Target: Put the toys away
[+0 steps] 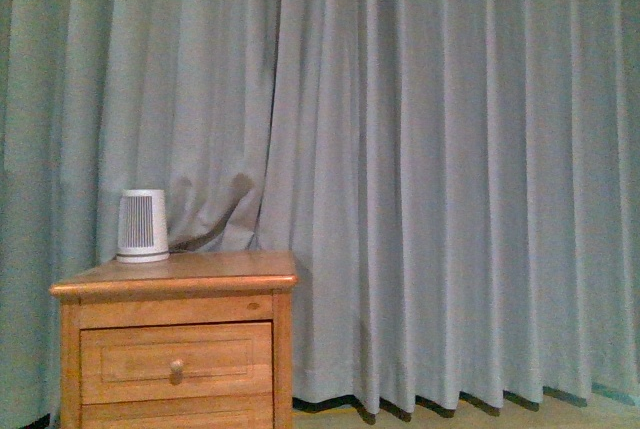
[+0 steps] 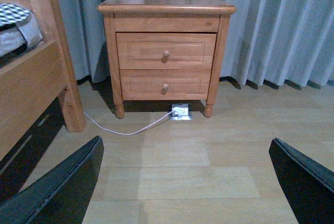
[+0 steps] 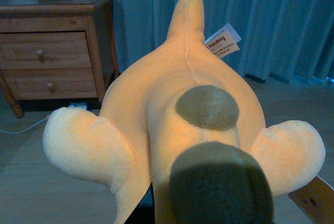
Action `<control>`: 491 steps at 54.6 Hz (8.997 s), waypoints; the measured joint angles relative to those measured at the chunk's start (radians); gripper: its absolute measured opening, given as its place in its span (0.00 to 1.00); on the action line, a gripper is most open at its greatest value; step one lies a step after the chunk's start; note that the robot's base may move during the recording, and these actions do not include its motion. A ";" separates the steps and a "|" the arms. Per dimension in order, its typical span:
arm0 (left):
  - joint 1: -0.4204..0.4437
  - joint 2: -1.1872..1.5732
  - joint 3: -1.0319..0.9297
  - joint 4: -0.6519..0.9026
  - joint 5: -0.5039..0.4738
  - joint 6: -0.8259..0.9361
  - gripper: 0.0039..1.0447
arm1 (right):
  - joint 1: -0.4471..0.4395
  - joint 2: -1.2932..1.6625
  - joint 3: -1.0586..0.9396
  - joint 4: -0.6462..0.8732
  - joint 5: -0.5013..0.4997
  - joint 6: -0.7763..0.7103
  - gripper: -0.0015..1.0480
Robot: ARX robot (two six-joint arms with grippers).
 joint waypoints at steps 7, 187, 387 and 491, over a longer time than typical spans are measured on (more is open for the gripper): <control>0.000 0.000 0.000 0.000 0.000 0.000 0.94 | 0.000 0.000 0.000 0.000 0.001 0.000 0.07; 0.000 0.001 0.000 0.000 0.000 0.000 0.94 | 0.000 -0.001 0.000 0.000 0.000 0.000 0.07; 0.000 0.002 0.000 0.000 0.000 0.000 0.94 | 0.016 0.865 1.221 0.195 0.103 -0.146 0.07; 0.000 0.002 0.000 0.000 0.000 0.000 0.94 | 0.099 1.877 2.241 -0.095 0.013 0.398 0.36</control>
